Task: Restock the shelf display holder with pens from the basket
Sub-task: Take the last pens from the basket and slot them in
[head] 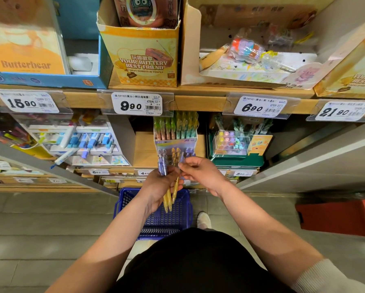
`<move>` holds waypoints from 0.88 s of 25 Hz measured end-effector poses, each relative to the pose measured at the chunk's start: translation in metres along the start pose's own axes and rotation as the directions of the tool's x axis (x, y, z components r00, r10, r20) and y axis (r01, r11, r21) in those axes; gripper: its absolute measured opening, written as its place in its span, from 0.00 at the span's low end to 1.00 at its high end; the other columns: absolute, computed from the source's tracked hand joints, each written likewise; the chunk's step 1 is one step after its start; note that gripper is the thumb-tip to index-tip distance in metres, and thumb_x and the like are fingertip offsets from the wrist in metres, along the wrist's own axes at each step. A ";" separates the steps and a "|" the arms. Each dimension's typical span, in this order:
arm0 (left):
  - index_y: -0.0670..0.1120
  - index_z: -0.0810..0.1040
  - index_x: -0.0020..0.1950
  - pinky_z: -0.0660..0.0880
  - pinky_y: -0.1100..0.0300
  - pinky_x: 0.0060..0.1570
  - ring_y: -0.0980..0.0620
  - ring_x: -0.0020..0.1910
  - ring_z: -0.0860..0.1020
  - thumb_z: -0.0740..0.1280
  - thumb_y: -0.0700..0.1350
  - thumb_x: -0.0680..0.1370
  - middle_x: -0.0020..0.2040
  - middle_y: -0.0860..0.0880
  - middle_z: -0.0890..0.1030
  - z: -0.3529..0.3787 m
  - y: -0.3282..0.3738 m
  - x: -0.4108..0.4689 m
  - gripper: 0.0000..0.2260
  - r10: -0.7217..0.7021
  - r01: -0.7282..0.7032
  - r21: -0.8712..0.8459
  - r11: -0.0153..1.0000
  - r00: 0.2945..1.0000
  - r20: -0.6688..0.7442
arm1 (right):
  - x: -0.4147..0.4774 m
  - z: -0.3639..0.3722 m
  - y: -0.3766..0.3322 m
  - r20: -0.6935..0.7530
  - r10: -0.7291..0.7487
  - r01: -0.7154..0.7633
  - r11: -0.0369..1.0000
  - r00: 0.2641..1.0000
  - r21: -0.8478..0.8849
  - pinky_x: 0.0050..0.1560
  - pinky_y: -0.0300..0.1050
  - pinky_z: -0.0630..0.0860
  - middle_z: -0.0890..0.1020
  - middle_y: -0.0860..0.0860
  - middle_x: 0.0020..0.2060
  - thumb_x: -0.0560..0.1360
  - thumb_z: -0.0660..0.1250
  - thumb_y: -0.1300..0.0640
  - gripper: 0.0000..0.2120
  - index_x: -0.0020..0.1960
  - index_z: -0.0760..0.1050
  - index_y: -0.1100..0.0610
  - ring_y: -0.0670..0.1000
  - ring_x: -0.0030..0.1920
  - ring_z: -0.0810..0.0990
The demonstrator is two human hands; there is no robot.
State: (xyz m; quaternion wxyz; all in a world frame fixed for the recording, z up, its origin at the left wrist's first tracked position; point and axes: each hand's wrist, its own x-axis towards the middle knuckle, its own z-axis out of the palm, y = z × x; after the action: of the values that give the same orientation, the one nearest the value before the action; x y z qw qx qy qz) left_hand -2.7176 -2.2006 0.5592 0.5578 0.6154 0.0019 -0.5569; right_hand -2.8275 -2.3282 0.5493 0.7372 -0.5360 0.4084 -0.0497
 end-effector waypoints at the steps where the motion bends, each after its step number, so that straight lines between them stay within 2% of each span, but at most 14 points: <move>1: 0.39 0.80 0.58 0.82 0.58 0.42 0.49 0.42 0.86 0.70 0.42 0.80 0.48 0.41 0.87 0.000 0.000 0.001 0.09 -0.002 0.002 0.002 1.000 1.000 0.004 | 0.000 0.001 -0.001 -0.029 -0.016 0.016 1.000 0.999 -0.021 0.44 0.36 0.81 0.86 0.50 0.45 0.76 0.74 0.58 0.06 0.51 0.81 0.54 0.45 0.42 0.86; 5: 0.41 0.80 0.55 0.84 0.54 0.42 0.51 0.37 0.85 0.69 0.44 0.81 0.41 0.46 0.86 -0.004 0.005 0.004 0.07 -0.044 0.043 -0.018 0.999 0.999 -0.018 | -0.001 -0.011 -0.007 -0.146 -0.079 0.099 0.986 0.986 0.137 0.43 0.37 0.82 0.87 0.53 0.41 0.74 0.75 0.61 0.06 0.51 0.82 0.59 0.48 0.40 0.86; 7: 0.41 0.80 0.53 0.83 0.56 0.36 0.52 0.32 0.81 0.70 0.45 0.80 0.36 0.47 0.82 -0.006 0.006 0.005 0.07 -0.066 0.065 -0.016 0.998 0.997 -0.044 | 0.001 -0.023 -0.010 -0.248 -0.105 0.146 0.978 0.963 0.152 0.44 0.39 0.83 0.87 0.54 0.40 0.75 0.74 0.61 0.07 0.52 0.82 0.62 0.49 0.42 0.86; 9: 0.39 0.78 0.55 0.77 0.60 0.28 0.54 0.27 0.74 0.72 0.46 0.79 0.33 0.48 0.77 -0.007 0.005 0.004 0.11 -0.076 0.075 -0.021 0.997 0.995 -0.065 | 0.004 -0.033 -0.008 -0.367 -0.115 0.175 0.975 0.923 0.135 0.48 0.41 0.84 0.86 0.54 0.40 0.76 0.73 0.62 0.05 0.51 0.81 0.60 0.51 0.43 0.86; 12: 0.38 0.75 0.60 0.72 0.60 0.26 0.54 0.26 0.69 0.71 0.46 0.80 0.33 0.49 0.73 -0.008 0.005 0.004 0.15 -0.085 0.082 -0.085 0.993 0.996 -0.023 | 0.006 -0.040 0.000 -0.455 -0.199 0.202 0.978 0.868 -0.043 0.52 0.42 0.82 0.86 0.51 0.40 0.78 0.71 0.62 0.05 0.49 0.80 0.53 0.50 0.45 0.86; 15: 0.39 0.73 0.61 0.74 0.57 0.29 0.51 0.28 0.72 0.64 0.43 0.83 0.33 0.46 0.76 -0.009 0.008 0.004 0.09 -0.087 0.092 -0.123 0.988 0.995 0.048 | 0.010 -0.036 0.012 -0.444 -0.346 0.230 0.928 0.826 -0.294 0.52 0.38 0.80 0.86 0.47 0.40 0.78 0.71 0.59 0.07 0.47 0.78 0.46 0.46 0.44 0.86; 18: 0.39 0.74 0.59 0.77 0.56 0.32 0.48 0.29 0.75 0.61 0.41 0.84 0.36 0.44 0.80 -0.010 0.010 0.003 0.07 -0.077 0.082 -0.118 0.990 0.996 0.050 | 0.020 -0.032 0.020 -0.429 -0.393 0.229 0.895 0.813 -0.384 0.52 0.36 0.80 0.86 0.44 0.41 0.78 0.71 0.58 0.04 0.50 0.80 0.49 0.44 0.44 0.85; 22: 0.38 0.77 0.60 0.79 0.56 0.32 0.48 0.31 0.78 0.66 0.41 0.83 0.41 0.42 0.85 -0.013 0.009 0.001 0.08 -0.058 0.061 -0.114 0.992 0.998 0.031 | 0.032 -0.031 0.032 -0.394 -0.401 0.189 0.858 0.827 -0.477 0.49 0.29 0.77 0.85 0.41 0.41 0.78 0.72 0.56 0.05 0.53 0.83 0.54 0.37 0.44 0.83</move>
State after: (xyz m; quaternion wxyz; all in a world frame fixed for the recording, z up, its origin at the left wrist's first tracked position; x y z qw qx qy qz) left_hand -2.7023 -2.1960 0.5614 0.5753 0.5742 0.0446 -0.5808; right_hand -2.8380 -2.3545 0.5020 0.4628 -0.7093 0.4890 -0.2086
